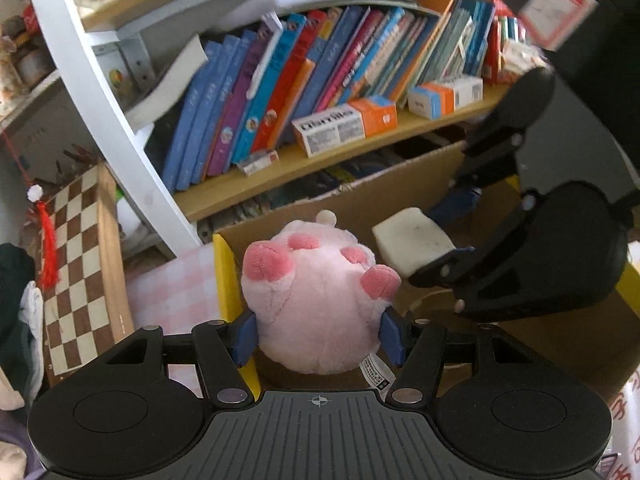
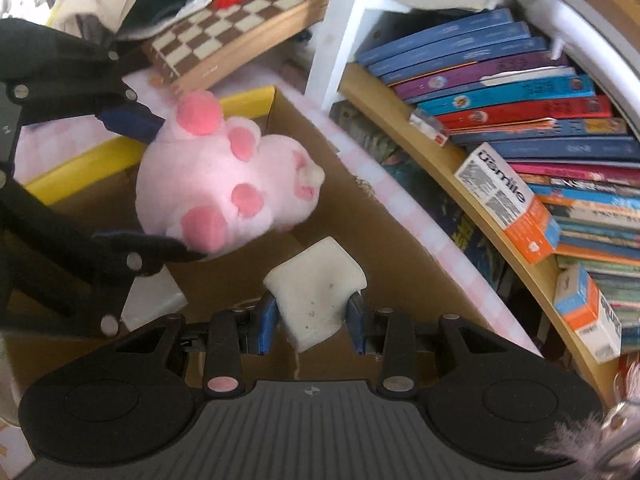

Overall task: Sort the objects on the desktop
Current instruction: 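Lower the plush pig into the box and open the left tool while the right tool releases the sponge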

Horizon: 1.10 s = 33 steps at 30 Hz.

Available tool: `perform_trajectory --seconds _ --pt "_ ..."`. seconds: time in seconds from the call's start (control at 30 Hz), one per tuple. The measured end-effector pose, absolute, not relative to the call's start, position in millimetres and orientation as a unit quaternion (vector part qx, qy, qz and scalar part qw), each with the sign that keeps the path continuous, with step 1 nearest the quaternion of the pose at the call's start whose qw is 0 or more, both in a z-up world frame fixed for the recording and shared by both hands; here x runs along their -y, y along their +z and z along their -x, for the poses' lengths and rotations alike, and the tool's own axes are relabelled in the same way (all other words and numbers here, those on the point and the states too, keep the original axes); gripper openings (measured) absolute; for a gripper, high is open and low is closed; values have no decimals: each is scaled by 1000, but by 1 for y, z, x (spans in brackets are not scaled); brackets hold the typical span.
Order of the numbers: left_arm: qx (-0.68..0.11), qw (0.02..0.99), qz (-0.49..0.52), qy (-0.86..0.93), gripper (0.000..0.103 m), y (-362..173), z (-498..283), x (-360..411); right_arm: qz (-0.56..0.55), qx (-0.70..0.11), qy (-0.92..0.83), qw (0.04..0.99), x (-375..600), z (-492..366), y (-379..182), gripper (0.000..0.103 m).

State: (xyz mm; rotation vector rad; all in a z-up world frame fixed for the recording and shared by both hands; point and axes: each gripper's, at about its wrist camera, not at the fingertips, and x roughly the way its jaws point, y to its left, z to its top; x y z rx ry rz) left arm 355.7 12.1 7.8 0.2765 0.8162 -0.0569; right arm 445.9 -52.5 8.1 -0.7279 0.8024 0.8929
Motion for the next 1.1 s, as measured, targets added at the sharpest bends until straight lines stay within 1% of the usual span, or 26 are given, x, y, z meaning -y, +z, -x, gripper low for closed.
perform_trajectory --seconds 0.27,0.57,0.73,0.83,0.9,0.93,0.97,1.0,1.1 --pt "-420 896 -143 -31 62 -4 -362 -9 375 -384 426 729 35 -451 -9 34" --pt "-432 888 -153 -39 63 -11 -364 -5 380 -397 426 719 30 -453 -21 35" --pt "-433 887 -152 -48 68 -12 -362 -2 372 -399 420 725 32 -454 -21 37" --pt "-417 895 -154 -45 69 -6 -359 -1 366 -393 414 735 35 -454 -17 45" --pt "-407 899 -154 -45 70 -2 -355 -1 360 -388 409 743 39 -455 -13 54" --pt "-402 901 -154 -45 70 0 -354 -1 357 -385 407 748 41 -456 -10 57" --pt "-395 905 -155 -45 70 3 -351 0 353 -382 405 752 43 -456 -8 61" --pt "-387 908 -156 -45 71 7 -348 0 350 -378 403 756 45 -456 -5 66" --pt "-367 916 -152 -44 76 17 -341 2 334 -371 401 768 53 -451 5 73"
